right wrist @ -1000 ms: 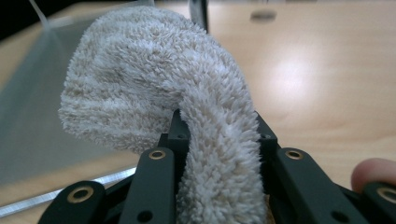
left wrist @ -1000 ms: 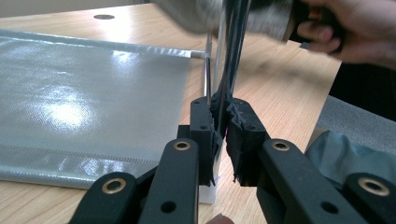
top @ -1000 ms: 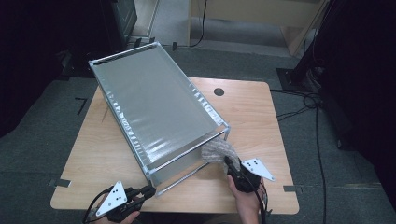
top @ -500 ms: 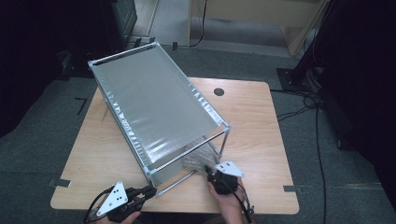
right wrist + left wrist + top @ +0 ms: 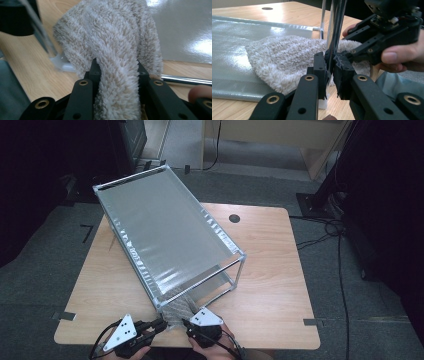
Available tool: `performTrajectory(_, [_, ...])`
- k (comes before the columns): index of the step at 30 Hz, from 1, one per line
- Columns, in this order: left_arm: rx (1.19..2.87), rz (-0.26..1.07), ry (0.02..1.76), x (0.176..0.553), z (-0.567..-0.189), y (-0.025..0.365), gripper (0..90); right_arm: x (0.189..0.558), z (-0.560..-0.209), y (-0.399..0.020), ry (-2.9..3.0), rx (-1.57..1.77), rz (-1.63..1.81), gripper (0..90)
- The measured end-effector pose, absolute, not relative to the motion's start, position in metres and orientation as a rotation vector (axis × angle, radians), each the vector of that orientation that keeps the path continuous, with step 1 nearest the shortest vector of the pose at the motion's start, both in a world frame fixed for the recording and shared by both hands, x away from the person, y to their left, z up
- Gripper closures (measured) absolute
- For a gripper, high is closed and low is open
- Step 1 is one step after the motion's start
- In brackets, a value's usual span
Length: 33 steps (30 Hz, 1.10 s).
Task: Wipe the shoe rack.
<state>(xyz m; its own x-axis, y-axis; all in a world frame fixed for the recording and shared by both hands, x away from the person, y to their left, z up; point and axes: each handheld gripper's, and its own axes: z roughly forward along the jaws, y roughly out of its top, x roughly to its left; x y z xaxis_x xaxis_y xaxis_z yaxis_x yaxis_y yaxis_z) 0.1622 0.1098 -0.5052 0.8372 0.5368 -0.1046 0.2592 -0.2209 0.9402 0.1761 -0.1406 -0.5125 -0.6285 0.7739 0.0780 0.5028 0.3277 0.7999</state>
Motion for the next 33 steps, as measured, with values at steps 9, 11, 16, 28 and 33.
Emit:
performTrajectory(9, [1.816,0.285,0.605,0.162,-0.505,0.110,81.3,0.208,-0.513,-0.204,2.069,1.357,1.098,68.8])
performTrajectory(11, [1.816,0.285,0.605,0.162,-0.505,0.110,81.2,0.214,-0.514,-0.224,1.988,1.430,1.067,69.0])
performTrajectory(16, [1.813,0.279,0.605,0.162,-0.505,0.109,81.2,0.214,-0.515,-0.236,1.940,1.491,1.064,69.1])
performTrajectory(28, [1.813,0.280,0.608,0.162,-0.505,0.109,81.1,0.175,-0.514,-0.147,2.259,1.181,1.166,69.0])
performTrajectory(33, [1.814,0.281,0.608,0.162,-0.505,0.109,81.2,0.165,-0.513,-0.126,2.321,1.043,1.134,68.8])
